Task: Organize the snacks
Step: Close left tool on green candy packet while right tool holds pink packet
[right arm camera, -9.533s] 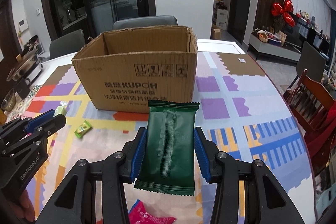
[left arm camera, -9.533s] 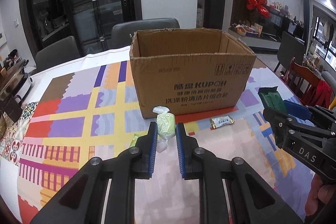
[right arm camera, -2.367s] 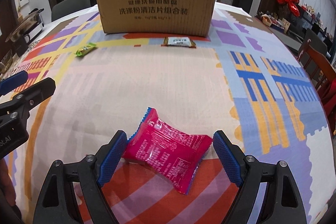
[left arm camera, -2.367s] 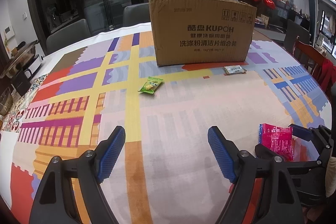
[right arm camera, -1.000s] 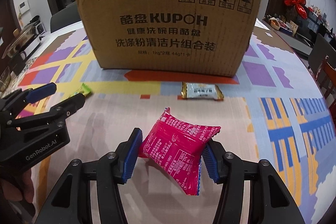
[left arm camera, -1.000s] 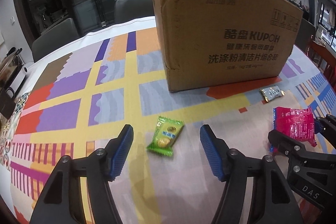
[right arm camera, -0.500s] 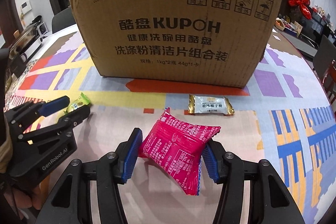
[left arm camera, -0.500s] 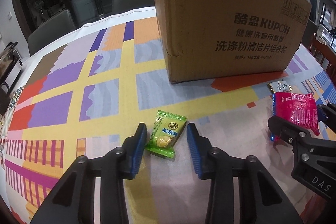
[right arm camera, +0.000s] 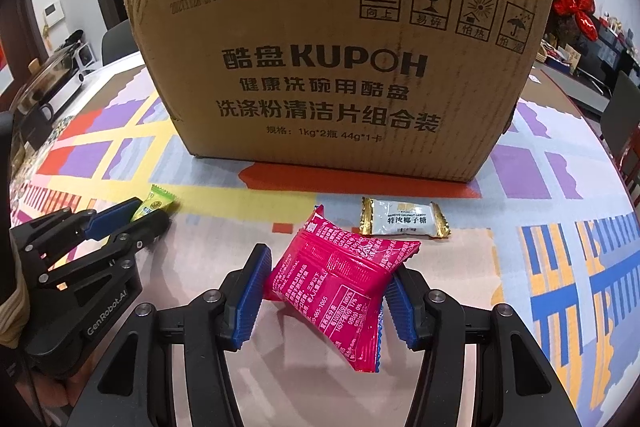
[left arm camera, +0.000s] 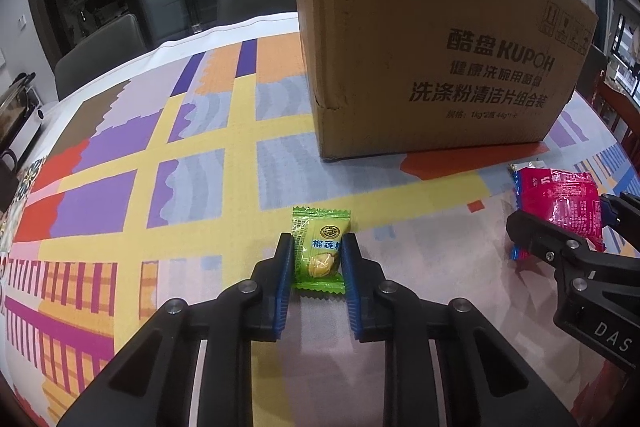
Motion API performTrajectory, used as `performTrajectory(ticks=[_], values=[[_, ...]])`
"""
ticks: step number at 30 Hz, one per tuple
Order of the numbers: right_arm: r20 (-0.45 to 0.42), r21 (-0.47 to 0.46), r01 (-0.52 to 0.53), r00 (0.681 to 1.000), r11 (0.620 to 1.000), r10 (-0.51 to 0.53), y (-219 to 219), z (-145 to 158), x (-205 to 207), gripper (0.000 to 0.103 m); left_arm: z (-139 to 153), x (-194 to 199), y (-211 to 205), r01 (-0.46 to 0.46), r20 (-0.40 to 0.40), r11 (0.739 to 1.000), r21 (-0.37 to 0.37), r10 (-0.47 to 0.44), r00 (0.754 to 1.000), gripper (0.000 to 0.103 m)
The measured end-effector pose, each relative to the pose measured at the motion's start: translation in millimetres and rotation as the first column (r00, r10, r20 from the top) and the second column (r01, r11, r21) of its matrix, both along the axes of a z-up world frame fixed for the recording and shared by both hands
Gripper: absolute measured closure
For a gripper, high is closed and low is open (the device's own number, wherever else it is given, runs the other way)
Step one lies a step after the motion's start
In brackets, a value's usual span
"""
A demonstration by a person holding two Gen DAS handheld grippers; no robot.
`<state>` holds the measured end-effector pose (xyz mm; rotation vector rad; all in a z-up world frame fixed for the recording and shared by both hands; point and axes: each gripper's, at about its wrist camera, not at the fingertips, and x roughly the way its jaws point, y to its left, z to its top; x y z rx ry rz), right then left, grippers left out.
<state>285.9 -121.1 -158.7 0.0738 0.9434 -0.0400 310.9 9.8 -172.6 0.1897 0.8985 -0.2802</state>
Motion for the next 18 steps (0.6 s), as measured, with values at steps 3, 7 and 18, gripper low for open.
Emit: performTrajectory(ticks=[3,7,18], values=[[0.008,-0.001,0.000,1.000,1.000,0.000,-3.3,5.4,-3.0,0.047,3.3,-2.3,-0.7,-0.001,0.010,1.000,-0.005,0.001,1.000,0.079],[0.025,-0.002,0.001,1.000,1.000,-0.001,-5.5,15.2,-7.7,0.047,12.8,-6.4,-2.1,-0.006,0.029,1.000,-0.010,0.006,1.000,0.079],[0.096,-0.011,-0.002,0.995,1.000,0.003,-17.1,58.3,-21.5,0.047,57.3,-15.6,-10.2,-0.011,0.078,1.000,-0.024,0.013,0.997,0.079]])
